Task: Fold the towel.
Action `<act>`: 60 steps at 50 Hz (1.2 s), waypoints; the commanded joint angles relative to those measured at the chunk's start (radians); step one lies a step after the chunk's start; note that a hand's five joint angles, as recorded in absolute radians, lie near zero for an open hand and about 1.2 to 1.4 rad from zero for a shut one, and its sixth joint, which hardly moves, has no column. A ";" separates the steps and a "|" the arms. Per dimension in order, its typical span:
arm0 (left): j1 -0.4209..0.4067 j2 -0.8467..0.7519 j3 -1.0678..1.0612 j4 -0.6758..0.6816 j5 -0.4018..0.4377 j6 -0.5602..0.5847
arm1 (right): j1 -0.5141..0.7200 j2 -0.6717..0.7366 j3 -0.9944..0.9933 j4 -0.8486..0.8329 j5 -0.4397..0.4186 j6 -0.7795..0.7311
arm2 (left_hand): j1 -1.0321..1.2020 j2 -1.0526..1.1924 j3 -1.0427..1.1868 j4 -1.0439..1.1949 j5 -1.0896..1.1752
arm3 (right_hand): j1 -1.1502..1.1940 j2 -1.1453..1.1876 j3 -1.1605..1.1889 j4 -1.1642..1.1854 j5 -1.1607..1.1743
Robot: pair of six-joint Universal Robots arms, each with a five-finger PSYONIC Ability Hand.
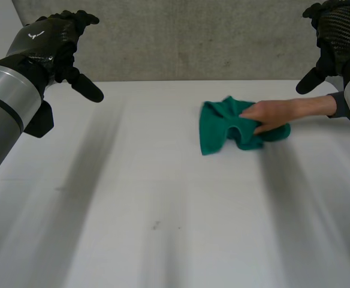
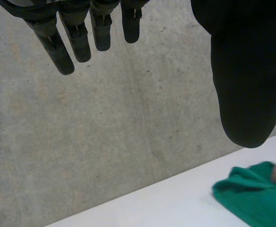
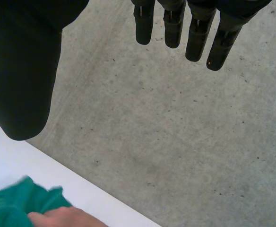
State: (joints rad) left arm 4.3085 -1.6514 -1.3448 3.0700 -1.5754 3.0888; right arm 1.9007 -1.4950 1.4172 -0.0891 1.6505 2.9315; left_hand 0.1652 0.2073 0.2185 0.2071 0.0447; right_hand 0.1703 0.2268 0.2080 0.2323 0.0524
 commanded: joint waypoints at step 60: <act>-0.112 -0.606 0.122 0.160 -0.014 0.157 | 0.064 0.580 -0.315 0.104 -0.224 0.018 | 0.230 0.188 0.177 0.188 0.176 | 0.004 -0.052 -0.033 -0.058 -0.052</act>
State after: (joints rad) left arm 4.2088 -2.1237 -1.2632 3.1594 -1.5840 3.1477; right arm 1.9560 -1.1301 1.2596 0.0166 1.4318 2.6878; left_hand 0.2682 0.2557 0.2570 0.2580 0.0887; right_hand 0.1703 0.2268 0.2080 0.2323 0.0525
